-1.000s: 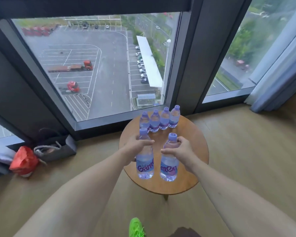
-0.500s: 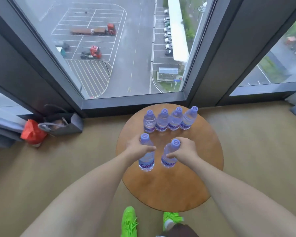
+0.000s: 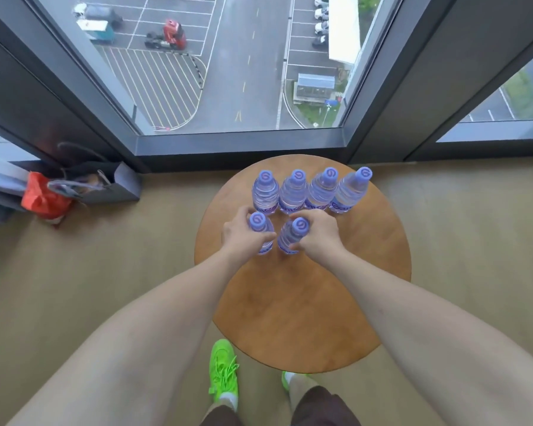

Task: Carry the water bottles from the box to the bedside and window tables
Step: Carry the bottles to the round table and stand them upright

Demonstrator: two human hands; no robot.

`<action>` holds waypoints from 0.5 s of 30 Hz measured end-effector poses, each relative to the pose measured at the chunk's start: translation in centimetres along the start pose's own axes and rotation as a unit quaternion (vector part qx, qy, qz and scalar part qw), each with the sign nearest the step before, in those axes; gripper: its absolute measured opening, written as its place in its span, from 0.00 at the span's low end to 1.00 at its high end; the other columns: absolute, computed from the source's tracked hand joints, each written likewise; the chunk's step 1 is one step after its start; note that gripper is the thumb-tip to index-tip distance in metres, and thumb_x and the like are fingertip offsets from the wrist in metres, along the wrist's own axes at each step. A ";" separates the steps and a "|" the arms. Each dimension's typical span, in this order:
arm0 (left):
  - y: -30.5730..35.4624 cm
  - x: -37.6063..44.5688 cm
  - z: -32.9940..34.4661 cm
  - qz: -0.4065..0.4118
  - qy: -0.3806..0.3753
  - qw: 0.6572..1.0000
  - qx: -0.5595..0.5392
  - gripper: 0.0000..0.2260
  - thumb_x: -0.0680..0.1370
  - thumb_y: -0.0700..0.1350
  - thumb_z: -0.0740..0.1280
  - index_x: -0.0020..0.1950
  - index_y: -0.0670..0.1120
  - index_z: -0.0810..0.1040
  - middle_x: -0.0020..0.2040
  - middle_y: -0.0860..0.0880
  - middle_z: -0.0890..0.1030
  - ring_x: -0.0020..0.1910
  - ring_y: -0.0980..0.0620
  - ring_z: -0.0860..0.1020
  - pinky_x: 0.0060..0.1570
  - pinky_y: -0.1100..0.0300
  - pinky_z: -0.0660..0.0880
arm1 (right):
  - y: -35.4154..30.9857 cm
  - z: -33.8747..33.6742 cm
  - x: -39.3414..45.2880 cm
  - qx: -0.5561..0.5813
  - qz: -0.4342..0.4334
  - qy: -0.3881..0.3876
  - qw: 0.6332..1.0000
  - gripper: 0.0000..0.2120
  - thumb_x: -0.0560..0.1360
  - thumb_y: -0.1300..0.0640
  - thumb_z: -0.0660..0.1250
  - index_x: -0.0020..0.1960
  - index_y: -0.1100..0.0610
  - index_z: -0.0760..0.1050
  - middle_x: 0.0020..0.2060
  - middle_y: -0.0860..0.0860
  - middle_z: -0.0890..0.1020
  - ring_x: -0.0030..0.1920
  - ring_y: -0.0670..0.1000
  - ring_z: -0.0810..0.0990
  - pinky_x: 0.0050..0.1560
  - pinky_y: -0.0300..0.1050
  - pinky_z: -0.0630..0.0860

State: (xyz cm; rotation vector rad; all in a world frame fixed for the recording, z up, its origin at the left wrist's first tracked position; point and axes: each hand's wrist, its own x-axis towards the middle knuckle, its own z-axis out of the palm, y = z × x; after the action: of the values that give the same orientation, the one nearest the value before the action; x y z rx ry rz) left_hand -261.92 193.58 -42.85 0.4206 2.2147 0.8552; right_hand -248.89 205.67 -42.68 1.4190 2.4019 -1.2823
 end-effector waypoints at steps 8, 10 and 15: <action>0.4 2.0 1.9 -0.015 0.016 1.000 -0.012 0.28 0.63 0.49 0.83 0.56 0.51 0.73 0.48 0.54 0.79 0.54 0.51 0.78 0.55 0.54 0.77 | 1.2 -0.3 1.8 -0.030 0.030 0.049 0.998 0.32 0.63 0.63 0.81 0.64 0.47 0.80 0.61 0.51 0.78 0.62 0.55 0.77 0.63 0.48 0.74; 0.7 2.1 2.5 -0.025 0.023 0.999 -0.013 0.29 0.63 0.49 0.83 0.57 0.49 0.72 0.52 0.51 0.79 0.55 0.50 0.79 0.56 0.52 0.78 | 1.6 -0.6 2.1 -0.033 0.042 0.063 0.997 0.32 0.63 0.62 0.82 0.65 0.49 0.80 0.61 0.52 0.78 0.62 0.55 0.77 0.62 0.48 0.74; 1.7 2.6 4.2 -0.025 0.064 0.997 -0.042 0.30 0.62 0.49 0.84 0.57 0.48 0.72 0.53 0.51 0.79 0.54 0.49 0.79 0.56 0.51 0.79 | 1.9 -1.2 2.6 -0.014 0.039 0.092 0.995 0.28 0.62 0.60 0.83 0.61 0.52 0.80 0.54 0.53 0.82 0.56 0.56 0.80 0.59 0.51 0.76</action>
State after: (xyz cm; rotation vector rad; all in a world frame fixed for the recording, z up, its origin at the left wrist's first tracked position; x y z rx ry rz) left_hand -260.56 198.02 -45.25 0.2744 2.2858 0.9691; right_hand -248.54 208.73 -44.28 1.6734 2.4377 -1.1410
